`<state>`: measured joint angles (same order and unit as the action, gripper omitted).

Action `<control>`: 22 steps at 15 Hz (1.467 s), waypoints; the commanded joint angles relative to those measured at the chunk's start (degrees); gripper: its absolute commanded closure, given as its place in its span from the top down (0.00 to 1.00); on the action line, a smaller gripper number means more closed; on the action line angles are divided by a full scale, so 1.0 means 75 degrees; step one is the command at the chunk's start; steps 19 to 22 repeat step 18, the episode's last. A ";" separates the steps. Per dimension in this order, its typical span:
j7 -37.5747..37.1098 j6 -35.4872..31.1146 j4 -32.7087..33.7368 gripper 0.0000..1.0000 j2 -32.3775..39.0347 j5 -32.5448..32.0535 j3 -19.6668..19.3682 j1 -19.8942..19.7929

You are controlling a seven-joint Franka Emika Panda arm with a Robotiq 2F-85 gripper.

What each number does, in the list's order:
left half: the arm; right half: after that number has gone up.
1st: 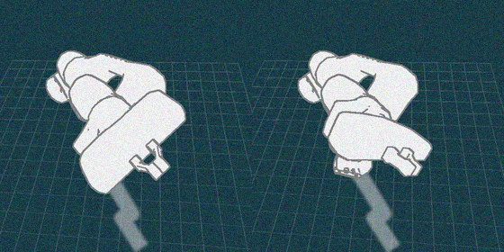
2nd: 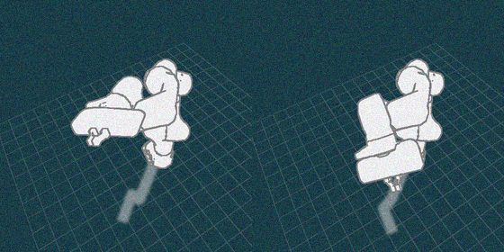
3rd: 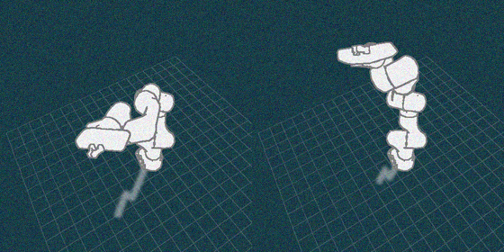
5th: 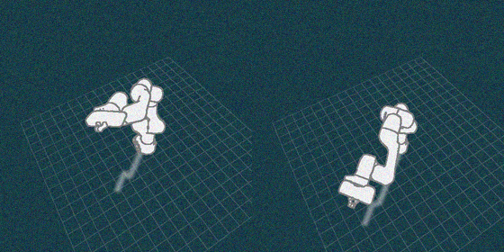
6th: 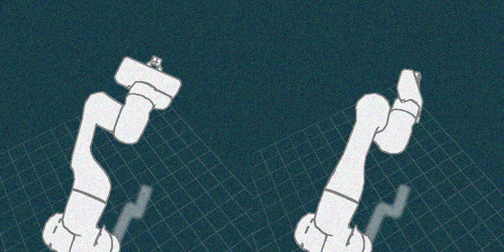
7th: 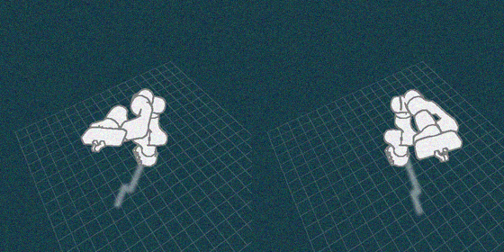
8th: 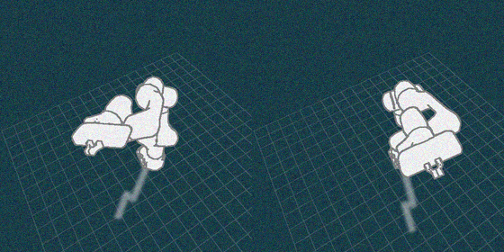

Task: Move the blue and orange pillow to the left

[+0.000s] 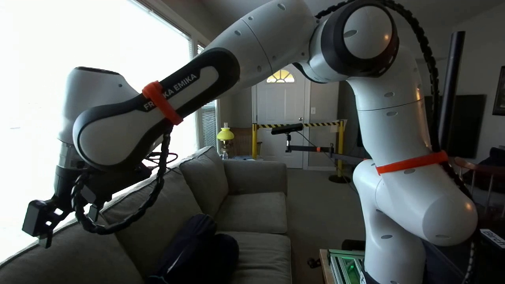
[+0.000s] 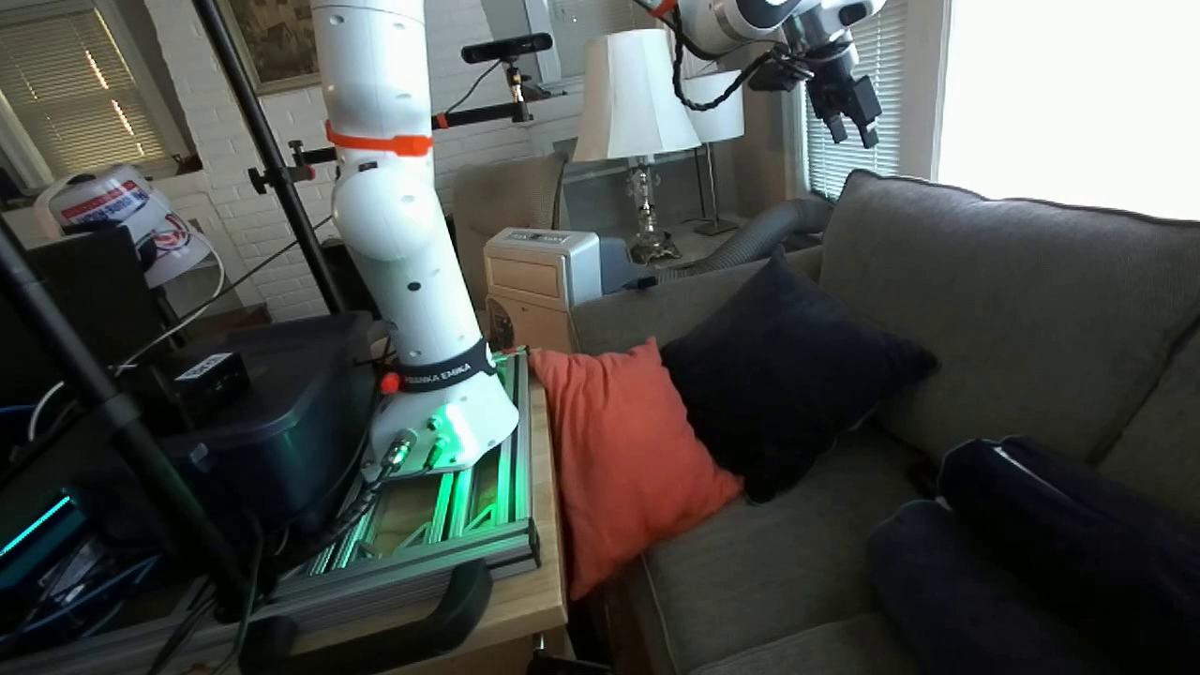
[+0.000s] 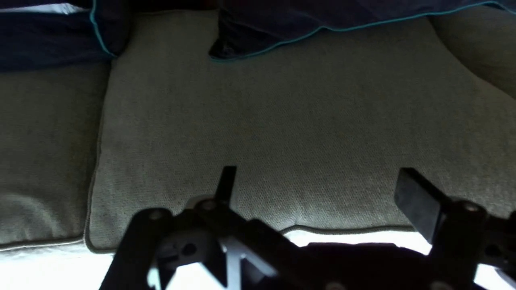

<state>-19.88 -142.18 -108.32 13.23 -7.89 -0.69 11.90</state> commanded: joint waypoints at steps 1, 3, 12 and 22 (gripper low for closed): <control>-0.0518 0.0015 -0.0507 1.00 -0.0355 -0.0897 -0.0163 -0.0054; -0.1093 -0.0319 -0.0819 1.00 -0.0508 -0.1905 -0.0400 0.0017; -0.0467 0.1356 -0.1593 1.00 -0.1230 -0.1407 -0.0084 -0.0567; -0.0520 0.1612 -0.1441 1.00 -0.1229 -0.1152 0.0025 -0.0762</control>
